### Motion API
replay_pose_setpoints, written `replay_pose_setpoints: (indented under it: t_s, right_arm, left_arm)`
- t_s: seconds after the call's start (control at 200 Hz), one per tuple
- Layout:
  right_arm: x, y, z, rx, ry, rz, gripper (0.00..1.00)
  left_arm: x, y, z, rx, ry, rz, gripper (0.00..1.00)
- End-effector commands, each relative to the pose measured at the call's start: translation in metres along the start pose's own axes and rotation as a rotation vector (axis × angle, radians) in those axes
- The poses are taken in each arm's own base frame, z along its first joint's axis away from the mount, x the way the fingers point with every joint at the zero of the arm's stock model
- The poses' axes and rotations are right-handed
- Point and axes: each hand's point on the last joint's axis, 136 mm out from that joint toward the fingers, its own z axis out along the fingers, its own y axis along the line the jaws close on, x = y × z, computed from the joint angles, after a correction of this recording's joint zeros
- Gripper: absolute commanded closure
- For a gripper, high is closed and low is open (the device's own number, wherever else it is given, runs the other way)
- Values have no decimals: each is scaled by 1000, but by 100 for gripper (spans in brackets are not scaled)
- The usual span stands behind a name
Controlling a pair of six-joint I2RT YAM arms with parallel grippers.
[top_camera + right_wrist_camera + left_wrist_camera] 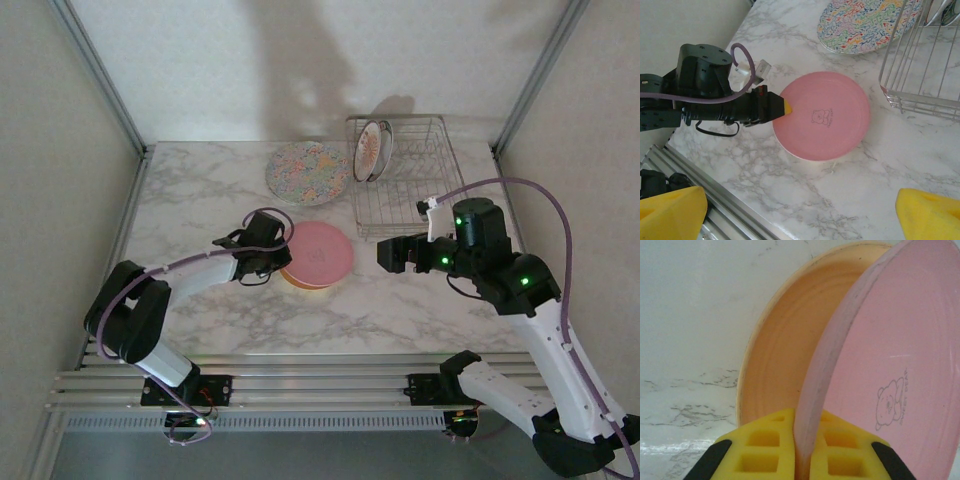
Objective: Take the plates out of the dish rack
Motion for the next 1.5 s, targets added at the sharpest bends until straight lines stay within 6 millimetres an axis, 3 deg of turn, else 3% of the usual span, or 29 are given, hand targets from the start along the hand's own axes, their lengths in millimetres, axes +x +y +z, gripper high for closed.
replay_pose_setpoints:
  t_s: [0.0,0.185,0.345,0.616,0.981,1.261,1.346,1.497]
  right_arm:
    - [-8,5,-1,-15,-30,-2,3]
    - [-10,6,2,-20,-29,-4,2]
    - [-12,6,3,-22,-30,-3,2]
    - [-13,7,5,-27,-25,-1,2]
    - [-17,9,6,-35,-28,2,1]
    - [-23,9,4,-23,-49,-1,1]
    - [-28,-5,3,62,-69,4,1]
    - [-50,-46,2,318,-108,26,5]
  left_arm:
    - [-4,-2,1,-19,-16,22,100]
    - [-4,-1,4,-35,-12,24,96]
    - [-3,0,4,-38,-7,25,84]
    - [-5,-2,2,-38,-10,23,73]
    - [-7,-1,-6,-76,-13,28,48]
    - [-11,5,-15,-157,-30,62,38]
    - [-14,6,-21,-190,-51,84,35]
    - [-22,-2,-34,-205,-103,112,27]
